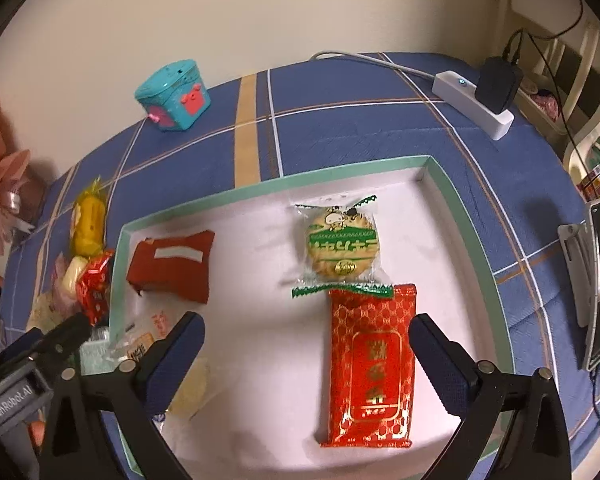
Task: Organize snacks
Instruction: 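Open both grippers to drop the packs into the tray, then move both grippers from the tray back over the snack pile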
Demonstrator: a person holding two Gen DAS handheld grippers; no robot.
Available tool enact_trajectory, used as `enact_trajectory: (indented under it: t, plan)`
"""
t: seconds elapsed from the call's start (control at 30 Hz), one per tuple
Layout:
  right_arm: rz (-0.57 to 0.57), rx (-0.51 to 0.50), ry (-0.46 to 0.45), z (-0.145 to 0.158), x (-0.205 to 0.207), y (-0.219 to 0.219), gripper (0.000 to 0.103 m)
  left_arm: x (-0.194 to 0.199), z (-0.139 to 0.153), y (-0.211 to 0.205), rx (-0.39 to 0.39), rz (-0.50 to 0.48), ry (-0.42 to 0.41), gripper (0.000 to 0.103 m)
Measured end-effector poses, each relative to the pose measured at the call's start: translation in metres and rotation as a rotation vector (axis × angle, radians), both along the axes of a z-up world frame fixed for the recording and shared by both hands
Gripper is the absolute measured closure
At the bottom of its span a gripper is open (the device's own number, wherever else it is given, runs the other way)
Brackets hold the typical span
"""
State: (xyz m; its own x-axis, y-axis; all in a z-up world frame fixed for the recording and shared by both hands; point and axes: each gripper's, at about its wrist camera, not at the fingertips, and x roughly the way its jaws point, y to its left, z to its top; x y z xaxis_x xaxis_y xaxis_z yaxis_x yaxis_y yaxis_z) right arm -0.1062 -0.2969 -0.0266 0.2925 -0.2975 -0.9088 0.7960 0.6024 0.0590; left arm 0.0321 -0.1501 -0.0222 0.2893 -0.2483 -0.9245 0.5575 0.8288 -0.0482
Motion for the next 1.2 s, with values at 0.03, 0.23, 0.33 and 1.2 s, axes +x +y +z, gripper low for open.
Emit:
enact_trajectory:
  t: [0.03, 0.23, 0.33, 1.2]
  plan:
    - [0.006, -0.003, -0.001, 0.001, 0.0, 0.003, 0.0, 0.001, 0.001, 0.005, 0.005, 0.012, -0.007, 0.001]
    - [0.025, -0.022, 0.025, 0.002, -0.002, 0.021, 0.0, 0.006, 0.005, 0.031, 0.003, 0.075, -0.005, 0.001]
    - [0.023, -0.007, 0.02, 0.002, -0.003, 0.027, 0.0, 0.007, 0.003, 0.042, 0.04, 0.088, 0.018, 0.001]
    - [0.17, 0.073, -0.115, 0.024, 0.062, 0.104, 0.0, 0.054, 0.006, 0.157, 0.061, 0.334, 0.065, 0.001]
